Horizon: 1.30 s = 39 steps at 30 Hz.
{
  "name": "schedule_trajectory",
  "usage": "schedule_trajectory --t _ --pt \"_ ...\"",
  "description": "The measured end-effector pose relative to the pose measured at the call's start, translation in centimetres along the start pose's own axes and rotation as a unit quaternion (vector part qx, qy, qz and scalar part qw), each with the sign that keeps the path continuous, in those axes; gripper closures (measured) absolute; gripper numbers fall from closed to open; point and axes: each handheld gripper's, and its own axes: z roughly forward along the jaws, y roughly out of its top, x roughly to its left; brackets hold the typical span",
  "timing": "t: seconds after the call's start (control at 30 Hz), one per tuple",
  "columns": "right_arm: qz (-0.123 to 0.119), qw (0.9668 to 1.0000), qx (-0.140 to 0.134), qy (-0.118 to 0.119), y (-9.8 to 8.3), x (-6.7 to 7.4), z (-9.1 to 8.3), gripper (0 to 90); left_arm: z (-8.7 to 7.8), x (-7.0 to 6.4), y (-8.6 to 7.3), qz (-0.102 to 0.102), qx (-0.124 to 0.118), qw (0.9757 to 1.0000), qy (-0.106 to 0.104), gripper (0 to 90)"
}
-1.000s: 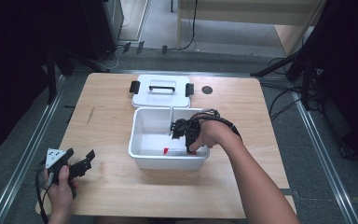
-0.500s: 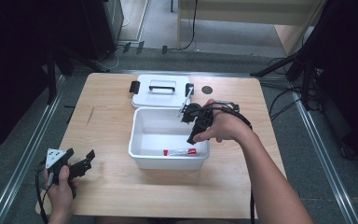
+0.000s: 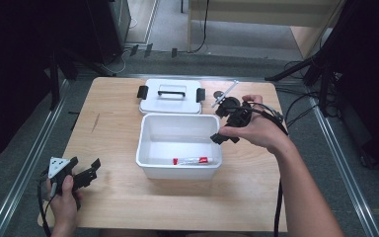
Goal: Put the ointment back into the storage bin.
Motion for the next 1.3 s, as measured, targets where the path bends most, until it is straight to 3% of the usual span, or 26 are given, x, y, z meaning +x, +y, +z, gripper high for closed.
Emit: schedule_trajectory --t 0.23,0.43,0.63,0.8,0.97,1.1,1.17,1.3 --pt "0.037 0.9982 -0.043 -0.021 -2.7 -1.7 -0.8 0.0 0.0 0.0 0.0 0.0 0.001 1.0 0.0 14.8" --pt "0.069 0.9944 -0.073 -0.034 -5.8 -3.0 -1.0 0.0 0.0 0.0 0.0 0.001 0.001 1.0 0.0 14.8" --pt "0.108 0.9882 -0.102 -0.037 -9.9 -4.0 0.3 0.0 0.0 -0.1 0.0 0.002 0.002 1.0 0.002 14.7" --pt "0.122 0.9853 -0.113 -0.038 -12.5 -4.2 1.7 0.0 0.0 -0.1 0.0 0.003 0.003 1.0 0.002 14.8" --pt "0.155 0.9785 -0.132 -0.033 -16.4 -4.3 3.4 0.0 0.0 -0.1 0.0 0.003 0.002 1.0 0.002 14.8" --pt "0.167 0.9749 -0.142 -0.036 -18.2 -4.1 4.1 0.0 0.0 -0.1 0.0 0.003 0.003 1.0 0.002 14.7" --pt "0.179 0.9706 -0.156 -0.041 -20.1 -3.7 4.7 0.0 0.0 -0.1 0.0 0.004 0.003 1.0 0.002 14.7" --pt "0.194 0.9657 -0.166 -0.046 -22.4 -3.4 5.5 0.0 0.0 -0.1 0.0 0.005 0.003 1.0 0.002 14.7"
